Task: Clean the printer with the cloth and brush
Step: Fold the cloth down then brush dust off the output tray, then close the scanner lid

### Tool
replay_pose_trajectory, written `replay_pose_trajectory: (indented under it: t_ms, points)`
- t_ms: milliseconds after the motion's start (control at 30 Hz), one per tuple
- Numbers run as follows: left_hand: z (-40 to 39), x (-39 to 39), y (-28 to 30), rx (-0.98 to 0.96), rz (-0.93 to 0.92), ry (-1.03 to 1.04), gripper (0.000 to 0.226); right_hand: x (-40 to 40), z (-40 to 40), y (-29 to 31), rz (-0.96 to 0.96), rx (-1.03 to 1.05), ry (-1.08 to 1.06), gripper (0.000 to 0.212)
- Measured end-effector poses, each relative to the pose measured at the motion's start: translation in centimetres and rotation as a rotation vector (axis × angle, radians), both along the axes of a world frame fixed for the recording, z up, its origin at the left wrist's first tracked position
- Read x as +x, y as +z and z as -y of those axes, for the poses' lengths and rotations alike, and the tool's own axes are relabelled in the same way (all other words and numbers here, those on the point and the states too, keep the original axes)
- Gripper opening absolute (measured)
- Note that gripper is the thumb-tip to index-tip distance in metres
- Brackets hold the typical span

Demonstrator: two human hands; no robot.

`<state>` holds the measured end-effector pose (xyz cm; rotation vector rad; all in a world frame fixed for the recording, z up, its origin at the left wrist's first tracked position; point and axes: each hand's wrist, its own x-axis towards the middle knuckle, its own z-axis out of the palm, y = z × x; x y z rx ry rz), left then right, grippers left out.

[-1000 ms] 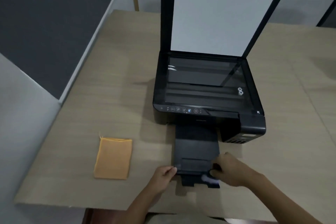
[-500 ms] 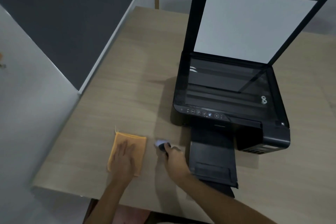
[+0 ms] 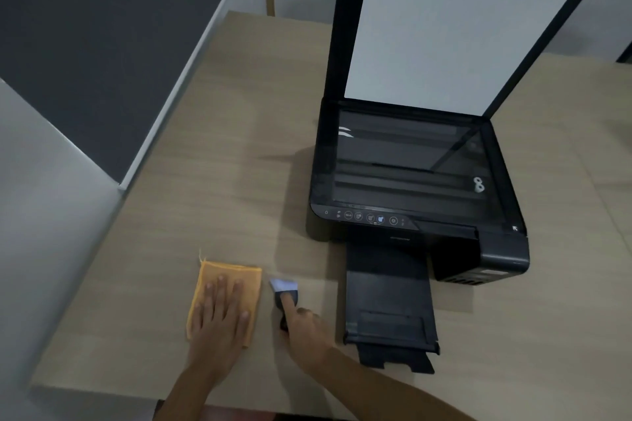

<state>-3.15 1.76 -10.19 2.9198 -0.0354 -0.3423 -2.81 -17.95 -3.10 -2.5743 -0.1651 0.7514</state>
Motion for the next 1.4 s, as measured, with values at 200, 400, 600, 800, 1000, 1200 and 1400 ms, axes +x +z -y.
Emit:
replay_pose_trajectory:
  t_ms: [200,400,600,800,1000,1200,1400]
  points:
    - [0.0,0.6,0.2,0.004,-0.076,0.014,0.062,-0.1,2.1,2.7,-0.052,0.121,0.002,0.027]
    - [-0.2,2.9,3.0,0.013,-0.363,-0.004,0.09,-1.0,9.7,7.2,0.17,0.245,-0.047,0.018]
    - [2.7,14.1,15.3,-0.435,-0.155,0.208,0.024,5.1,23.4,17.5,0.692,0.259,-0.395,0.044]
    - [13.0,26.1,31.0,-0.971,0.114,0.33,0.034,17.4,34.1,27.2,0.747,0.29,-0.783,0.029]
    - [19.7,31.9,37.4,-1.152,-0.049,0.348,0.055,24.5,36.4,31.6,0.453,0.519,-0.989,0.053]
    - [22.0,34.9,38.5,-1.244,-0.123,0.251,0.055,26.8,36.7,33.4,0.361,0.607,-0.886,0.059]
    - [20.8,34.4,37.7,-1.158,0.005,0.33,0.063,26.4,36.0,33.1,0.44,0.77,-0.987,0.058]
